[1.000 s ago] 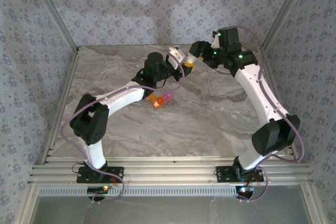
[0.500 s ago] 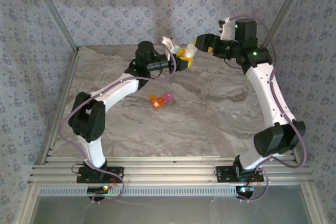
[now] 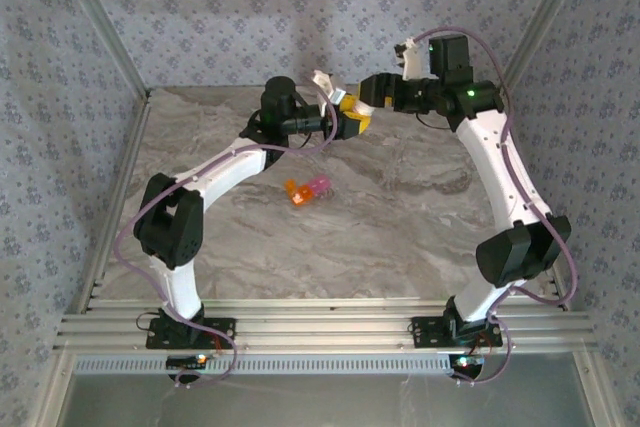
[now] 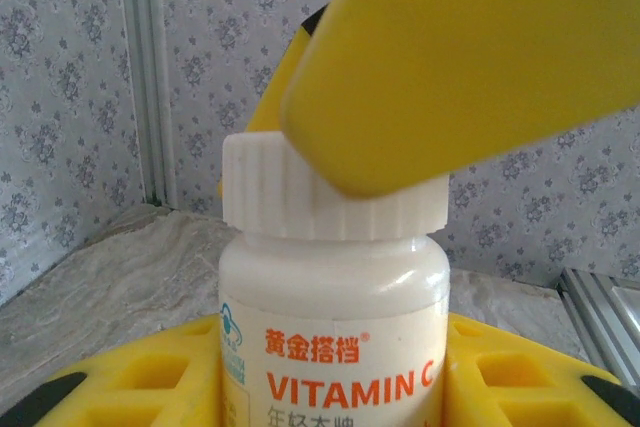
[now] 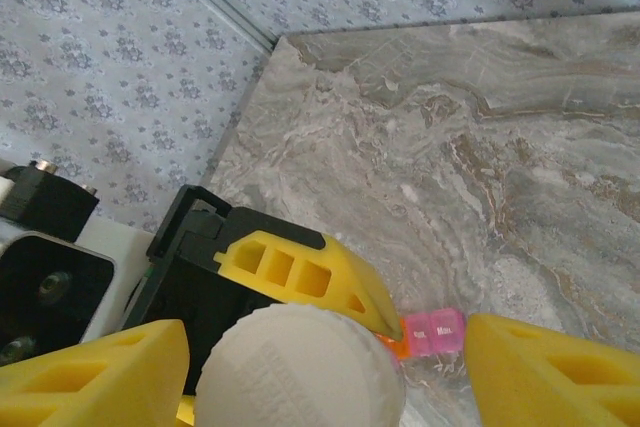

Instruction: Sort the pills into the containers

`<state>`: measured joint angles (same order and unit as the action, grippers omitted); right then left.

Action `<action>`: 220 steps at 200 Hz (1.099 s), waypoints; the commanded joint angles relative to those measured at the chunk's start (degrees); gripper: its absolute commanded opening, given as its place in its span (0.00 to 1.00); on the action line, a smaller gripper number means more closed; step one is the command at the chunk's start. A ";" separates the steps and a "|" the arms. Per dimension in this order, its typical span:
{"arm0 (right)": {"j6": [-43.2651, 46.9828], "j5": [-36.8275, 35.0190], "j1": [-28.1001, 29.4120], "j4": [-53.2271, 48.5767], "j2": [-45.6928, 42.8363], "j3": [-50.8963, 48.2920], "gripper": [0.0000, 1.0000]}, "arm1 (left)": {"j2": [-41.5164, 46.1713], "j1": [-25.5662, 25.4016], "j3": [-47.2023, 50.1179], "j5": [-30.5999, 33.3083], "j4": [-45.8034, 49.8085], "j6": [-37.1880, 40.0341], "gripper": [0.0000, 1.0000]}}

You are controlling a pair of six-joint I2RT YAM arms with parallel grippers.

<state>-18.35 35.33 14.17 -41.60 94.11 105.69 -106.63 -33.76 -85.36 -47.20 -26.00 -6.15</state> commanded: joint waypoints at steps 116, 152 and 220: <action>-18.97 -18.61 6.39 5.91 -6.23 -10.85 0.28 | -0.13 -0.02 -1.48 1.70 -1.30 0.71 0.00; -19.67 -20.71 7.80 5.08 -6.40 -11.06 0.28 | -0.23 0.00 -1.49 2.35 -1.12 0.99 0.00; -20.85 -22.60 7.95 5.18 -5.86 -10.84 0.28 | 0.90 -0.02 0.78 7.71 -1.73 3.14 0.05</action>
<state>-34.11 14.70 21.17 -34.11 88.27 95.53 -107.46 -33.82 -85.08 -45.43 -22.74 -6.66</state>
